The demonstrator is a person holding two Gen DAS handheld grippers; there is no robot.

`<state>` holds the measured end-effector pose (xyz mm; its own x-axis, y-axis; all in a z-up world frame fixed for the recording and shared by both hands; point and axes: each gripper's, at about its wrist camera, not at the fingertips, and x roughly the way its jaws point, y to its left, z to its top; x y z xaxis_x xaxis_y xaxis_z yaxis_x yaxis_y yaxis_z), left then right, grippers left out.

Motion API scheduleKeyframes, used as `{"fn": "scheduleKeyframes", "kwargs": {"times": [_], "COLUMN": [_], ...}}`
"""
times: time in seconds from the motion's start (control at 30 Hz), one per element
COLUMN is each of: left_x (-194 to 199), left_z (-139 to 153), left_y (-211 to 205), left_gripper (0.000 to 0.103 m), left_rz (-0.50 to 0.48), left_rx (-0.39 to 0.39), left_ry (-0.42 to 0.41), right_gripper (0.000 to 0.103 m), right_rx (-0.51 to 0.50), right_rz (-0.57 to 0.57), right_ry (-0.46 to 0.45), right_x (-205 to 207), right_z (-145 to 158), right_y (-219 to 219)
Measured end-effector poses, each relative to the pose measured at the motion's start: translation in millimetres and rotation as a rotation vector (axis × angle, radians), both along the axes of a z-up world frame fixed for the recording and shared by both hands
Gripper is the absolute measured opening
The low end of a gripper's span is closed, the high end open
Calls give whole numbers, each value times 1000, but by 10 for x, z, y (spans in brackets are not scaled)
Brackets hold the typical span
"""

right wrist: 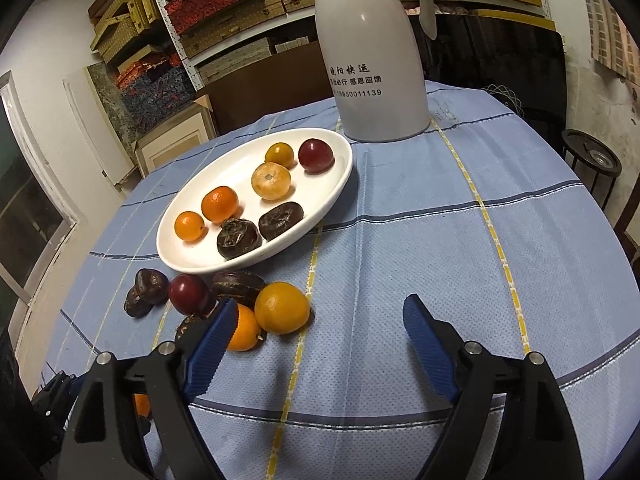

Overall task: Organize fruits
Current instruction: 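Grasp an orange with the left tool while the right tool approaches a small orange fruit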

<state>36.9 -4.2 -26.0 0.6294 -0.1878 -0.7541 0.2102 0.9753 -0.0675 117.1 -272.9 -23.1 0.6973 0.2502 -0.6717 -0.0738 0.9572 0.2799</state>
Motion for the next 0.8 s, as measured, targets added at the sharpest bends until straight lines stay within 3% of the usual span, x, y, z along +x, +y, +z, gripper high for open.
{"fn": "scheduleKeyframes", "kwargs": {"times": [0.1, 0.3, 0.57, 0.8], "left_x": [5, 33, 41, 37], "left_z": [-1, -45, -35, -29], "left_y": [-8, -35, 8, -22], "left_gripper": [93, 63, 47, 47], "left_rz": [-5, -38, -23, -31], "left_rx": [3, -10, -33, -23], "left_ry": [3, 39, 36, 32], "right_gripper": [85, 85, 85, 57], "right_rx": [-13, -34, -28, -2], "right_rz": [-1, 9, 12, 45], "right_ry": [-1, 4, 11, 49], "right_x": [4, 19, 36, 98], "right_z": [-8, -27, -42, -115], "right_y": [10, 51, 52, 52]}}
